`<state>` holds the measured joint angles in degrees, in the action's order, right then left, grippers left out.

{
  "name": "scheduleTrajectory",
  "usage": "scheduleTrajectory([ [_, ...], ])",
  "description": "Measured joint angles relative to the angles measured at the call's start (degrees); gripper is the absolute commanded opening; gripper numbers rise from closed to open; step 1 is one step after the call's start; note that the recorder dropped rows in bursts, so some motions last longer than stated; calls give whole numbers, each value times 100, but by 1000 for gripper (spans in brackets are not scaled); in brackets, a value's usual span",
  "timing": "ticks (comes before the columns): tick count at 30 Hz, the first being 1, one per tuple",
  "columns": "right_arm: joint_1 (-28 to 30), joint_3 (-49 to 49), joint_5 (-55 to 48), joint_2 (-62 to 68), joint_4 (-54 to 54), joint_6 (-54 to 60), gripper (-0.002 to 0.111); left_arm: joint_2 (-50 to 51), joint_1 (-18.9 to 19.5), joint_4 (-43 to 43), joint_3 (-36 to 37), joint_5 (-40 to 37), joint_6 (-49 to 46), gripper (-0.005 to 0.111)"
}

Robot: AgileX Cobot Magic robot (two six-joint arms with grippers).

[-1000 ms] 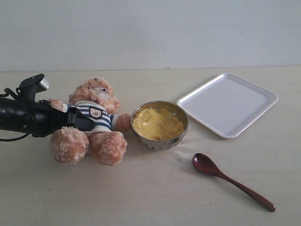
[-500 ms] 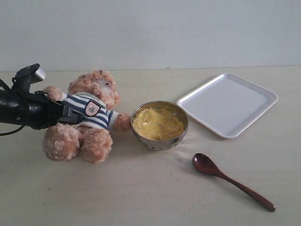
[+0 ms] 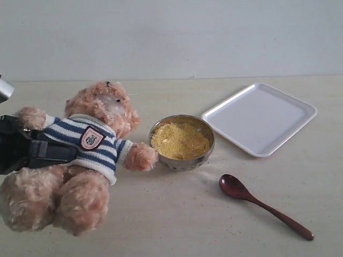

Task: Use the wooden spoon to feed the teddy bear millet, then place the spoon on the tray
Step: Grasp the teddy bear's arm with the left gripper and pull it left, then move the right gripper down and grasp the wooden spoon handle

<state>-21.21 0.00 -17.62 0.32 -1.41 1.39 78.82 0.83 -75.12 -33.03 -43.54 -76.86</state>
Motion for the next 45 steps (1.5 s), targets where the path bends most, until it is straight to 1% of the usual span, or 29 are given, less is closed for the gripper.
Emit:
scheduleTrajectory([
  [6, 0, 0, 0, 0, 0, 0, 0, -1091, 0, -167, 694, 14, 12, 5],
  [14, 0, 0, 0, 0, 0, 0, 0, -1857, 0, -246, 1491, 260, 126, 5],
  [19, 0, 0, 0, 0, 0, 0, 0, -2122, 0, -308, 1637, 482, 138, 5],
  [27, 0, 0, 53, 0, 0, 0, 0, -2197, 0, -400, 1647, 526, 138, 5],
  [29, 0, 0, 325, 0, -79, 0, 0, -2197, 0, -400, 1647, 526, 138, 5],
  [32, 0, 0, 1010, 0, -552, -139, 0, -2197, 0, -426, 1647, 526, 138, 5],
  [37, 0, 0, 2311, 0, -1386, -637, 0, -2197, 0, -437, 1647, 526, 138, 5],
  [40, 0, 0, 2659, 0, -1674, -1105, 0, -2197, 0, -437, 1647, 526, 138, 5],
  [42, 0, 0, 2598, 0, -1736, -1336, 4, -2197, 0, -437, 1647, 530, 138, 5],
  [43, 0, -13, 2437, 0, -1755, -1391, 9, -2197, 0, -437, 1647, 530, 138, 5],
  [45, 0, -195, 1762, 23, -1755, -1335, 22, -2197, 0, -437, 1647, 543, 138, 5],
])
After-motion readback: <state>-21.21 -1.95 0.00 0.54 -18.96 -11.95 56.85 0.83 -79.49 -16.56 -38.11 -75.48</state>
